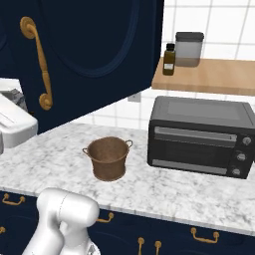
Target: Open the cabinet, pick up the bread from the cabinet and place it in the basket. Then move the basket to the dining counter.
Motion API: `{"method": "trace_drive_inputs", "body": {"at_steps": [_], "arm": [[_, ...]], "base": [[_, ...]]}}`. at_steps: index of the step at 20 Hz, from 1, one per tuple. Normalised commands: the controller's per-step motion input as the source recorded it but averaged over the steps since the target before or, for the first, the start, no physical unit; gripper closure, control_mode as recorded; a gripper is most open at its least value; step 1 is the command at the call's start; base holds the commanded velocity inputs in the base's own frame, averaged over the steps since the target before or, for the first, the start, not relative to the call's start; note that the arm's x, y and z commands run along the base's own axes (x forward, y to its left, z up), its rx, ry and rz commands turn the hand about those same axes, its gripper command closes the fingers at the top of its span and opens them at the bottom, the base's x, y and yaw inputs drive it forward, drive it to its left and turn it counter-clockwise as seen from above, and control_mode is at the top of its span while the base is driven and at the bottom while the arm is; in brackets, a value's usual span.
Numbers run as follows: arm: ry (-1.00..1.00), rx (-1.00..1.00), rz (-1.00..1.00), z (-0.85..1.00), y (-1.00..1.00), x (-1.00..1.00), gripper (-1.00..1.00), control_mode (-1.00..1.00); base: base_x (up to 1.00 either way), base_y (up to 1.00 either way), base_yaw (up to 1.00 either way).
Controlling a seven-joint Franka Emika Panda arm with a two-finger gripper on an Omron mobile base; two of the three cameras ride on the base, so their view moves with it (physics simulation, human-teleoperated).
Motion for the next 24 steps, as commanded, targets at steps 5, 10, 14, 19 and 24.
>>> {"method": "trace_drive_inputs", "body": {"at_steps": [5,10,14,19,24], "arm": [[0.00,0.09,-0.18,-0.08,0.97,-0.47,1.00,-1.00],[0.20,0.00,-0.18,-0.49,0.90,0.78,1.00,-1.00],[0.15,0.00,-0.21,-0.24,0.21,1.00,1.00,-1.00],[0.10,-0.09,-0.31,-0.07,-0.28,0.97,1.00,-1.00],[0.12,-0.15,-0.32,-0.24,-0.37,0.86,1.00,-1.00]], "base": [[0.00,0.00,0.00],[0.00,0.00,0.00],[0.00,0.00,0.00],[0.00,0.00,0.00],[0.00,0.00,0.00]]}}
